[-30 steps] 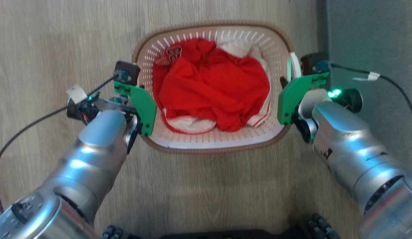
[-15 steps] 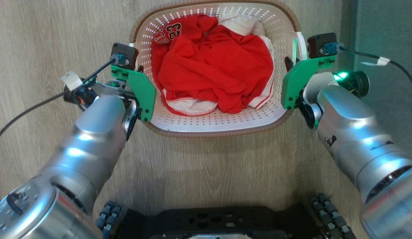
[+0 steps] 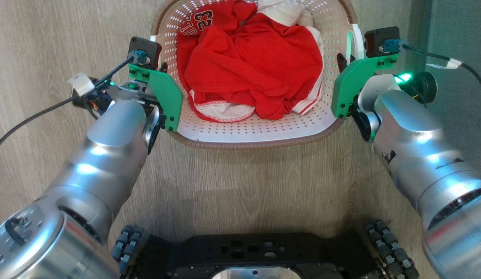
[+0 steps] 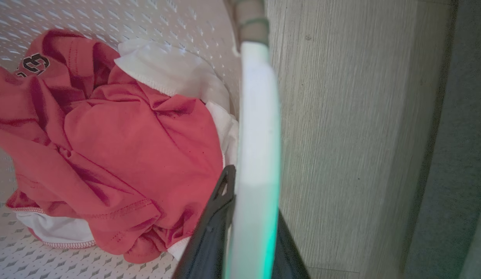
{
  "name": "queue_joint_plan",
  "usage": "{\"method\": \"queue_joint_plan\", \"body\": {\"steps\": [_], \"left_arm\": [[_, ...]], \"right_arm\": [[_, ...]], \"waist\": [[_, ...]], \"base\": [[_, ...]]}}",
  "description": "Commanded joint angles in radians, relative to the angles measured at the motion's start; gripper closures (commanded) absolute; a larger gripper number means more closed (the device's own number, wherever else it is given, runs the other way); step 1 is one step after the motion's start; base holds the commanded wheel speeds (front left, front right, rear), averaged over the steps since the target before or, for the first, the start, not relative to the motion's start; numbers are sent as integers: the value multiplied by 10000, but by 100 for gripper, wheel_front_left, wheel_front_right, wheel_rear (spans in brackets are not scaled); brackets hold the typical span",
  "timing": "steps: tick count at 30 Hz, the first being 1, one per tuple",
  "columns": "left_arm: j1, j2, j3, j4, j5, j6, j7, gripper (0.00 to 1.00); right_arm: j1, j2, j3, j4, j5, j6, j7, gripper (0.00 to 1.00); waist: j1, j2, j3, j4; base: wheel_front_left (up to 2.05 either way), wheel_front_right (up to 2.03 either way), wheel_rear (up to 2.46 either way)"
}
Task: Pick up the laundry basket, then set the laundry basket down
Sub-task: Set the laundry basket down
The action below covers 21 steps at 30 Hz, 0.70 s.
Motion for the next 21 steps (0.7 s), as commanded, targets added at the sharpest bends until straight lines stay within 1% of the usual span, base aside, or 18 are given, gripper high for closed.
{"method": "queue_joint_plan", "body": {"steps": [1, 19, 20, 21], "left_arm": [[40, 277, -130, 101, 144, 87, -6, 100], [-104, 282, -178, 101, 16, 183, 30, 100], [-105, 283, -182, 101, 10, 188, 30, 100], [-105, 283, -183, 101, 2, 196, 27, 100]], "right_arm": [[96, 9, -22, -139, -177, -15, -209, 100], [58, 9, -566, -138, -789, -15, -213, 100], [54, 9, -580, -138, -799, -15, -217, 98], [54, 9, -592, -138, -808, -15, -224, 90]], "waist": [[0, 0, 25, 3], [0, 0, 219, 53], [0, 0, 224, 54], [0, 0, 225, 56]], "base": [[0, 0, 0], [0, 0, 0], [0, 0, 0], [0, 0, 0]]}}
